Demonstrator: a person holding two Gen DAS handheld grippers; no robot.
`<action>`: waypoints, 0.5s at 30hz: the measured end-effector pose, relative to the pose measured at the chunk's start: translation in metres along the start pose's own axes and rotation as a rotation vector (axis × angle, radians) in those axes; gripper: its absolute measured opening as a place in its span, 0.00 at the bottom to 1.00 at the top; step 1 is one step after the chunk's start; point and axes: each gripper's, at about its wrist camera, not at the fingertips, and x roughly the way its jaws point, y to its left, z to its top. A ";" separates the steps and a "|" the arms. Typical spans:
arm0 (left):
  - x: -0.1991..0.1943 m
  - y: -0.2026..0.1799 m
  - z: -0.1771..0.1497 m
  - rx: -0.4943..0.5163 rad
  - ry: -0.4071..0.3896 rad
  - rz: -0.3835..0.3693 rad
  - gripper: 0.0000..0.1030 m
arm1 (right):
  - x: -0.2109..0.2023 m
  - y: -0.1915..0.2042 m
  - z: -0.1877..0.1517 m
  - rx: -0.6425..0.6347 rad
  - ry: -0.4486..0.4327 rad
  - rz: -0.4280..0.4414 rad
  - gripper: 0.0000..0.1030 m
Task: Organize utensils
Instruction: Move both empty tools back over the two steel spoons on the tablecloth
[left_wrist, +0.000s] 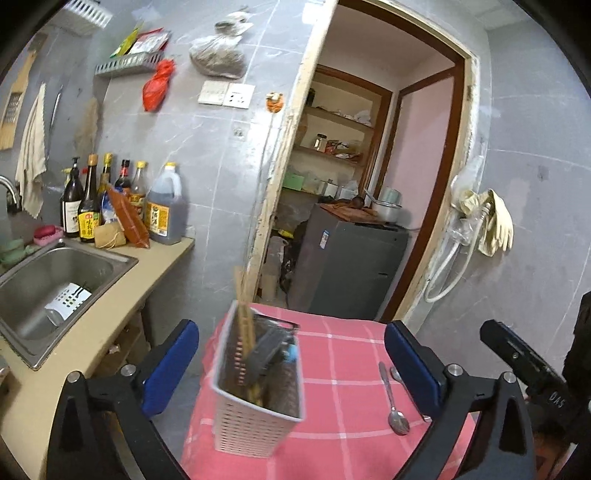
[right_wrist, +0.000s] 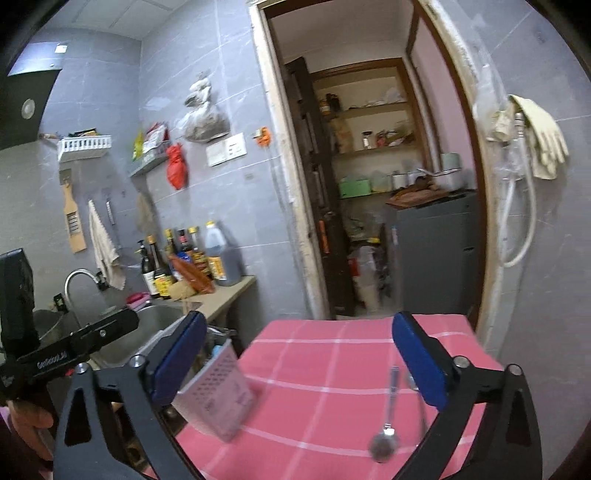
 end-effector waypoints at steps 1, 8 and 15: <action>-0.001 -0.007 -0.003 -0.001 -0.007 -0.003 0.99 | -0.004 -0.006 0.001 -0.003 -0.003 -0.017 0.98; 0.005 -0.042 -0.017 -0.006 0.008 -0.026 0.99 | -0.024 -0.041 0.001 -0.020 -0.001 -0.102 0.99; 0.021 -0.078 -0.034 0.050 0.052 -0.057 0.99 | -0.024 -0.076 -0.013 -0.012 0.049 -0.156 0.99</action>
